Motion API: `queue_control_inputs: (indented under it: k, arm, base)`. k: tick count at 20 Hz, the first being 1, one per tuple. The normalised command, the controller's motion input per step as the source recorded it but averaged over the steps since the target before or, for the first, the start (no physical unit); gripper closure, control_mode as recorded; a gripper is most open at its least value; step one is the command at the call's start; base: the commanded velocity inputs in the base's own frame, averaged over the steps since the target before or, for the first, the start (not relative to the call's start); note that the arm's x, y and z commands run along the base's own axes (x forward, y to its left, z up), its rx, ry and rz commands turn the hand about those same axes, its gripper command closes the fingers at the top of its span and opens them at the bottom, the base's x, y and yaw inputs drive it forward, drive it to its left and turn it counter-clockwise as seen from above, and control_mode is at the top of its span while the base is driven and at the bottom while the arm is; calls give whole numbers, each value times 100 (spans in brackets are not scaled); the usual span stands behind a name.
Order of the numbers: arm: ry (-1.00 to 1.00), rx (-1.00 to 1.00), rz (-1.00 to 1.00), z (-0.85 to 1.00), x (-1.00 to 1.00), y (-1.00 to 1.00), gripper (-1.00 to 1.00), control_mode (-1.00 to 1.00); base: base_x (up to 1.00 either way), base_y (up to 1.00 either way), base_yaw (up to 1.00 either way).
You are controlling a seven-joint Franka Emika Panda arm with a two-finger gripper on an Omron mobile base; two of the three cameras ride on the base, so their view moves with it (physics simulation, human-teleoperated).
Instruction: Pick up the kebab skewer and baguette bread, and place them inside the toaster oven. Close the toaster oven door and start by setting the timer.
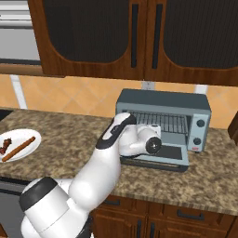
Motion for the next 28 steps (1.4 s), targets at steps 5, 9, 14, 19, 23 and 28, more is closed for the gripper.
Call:
queue_control_inputs:
  k: [5, 9, 14, 19, 23, 28]
  arm:
    - [0, 0, 0, -21, 28, -16, -100, -100]
    - [0, 0, 0, -10, 31, -24, -100, -100]
    - [0, 0, -2, -23, 23, -11, -100, -100]
    - [0, 1, -4, -15, 32, -3, -100, -100]
    - [0, 1, -3, -24, 23, -3, -100, -100]
    - [0, 0, -3, -34, 19, -8, -100, -100]
  base:
    - [0, 0, 0]
    - [0, 0, 0]
    - [0, 0, 0]
    - [0, 0, 0]
    - [0, 0, 0]
    - [0, 0, 0]
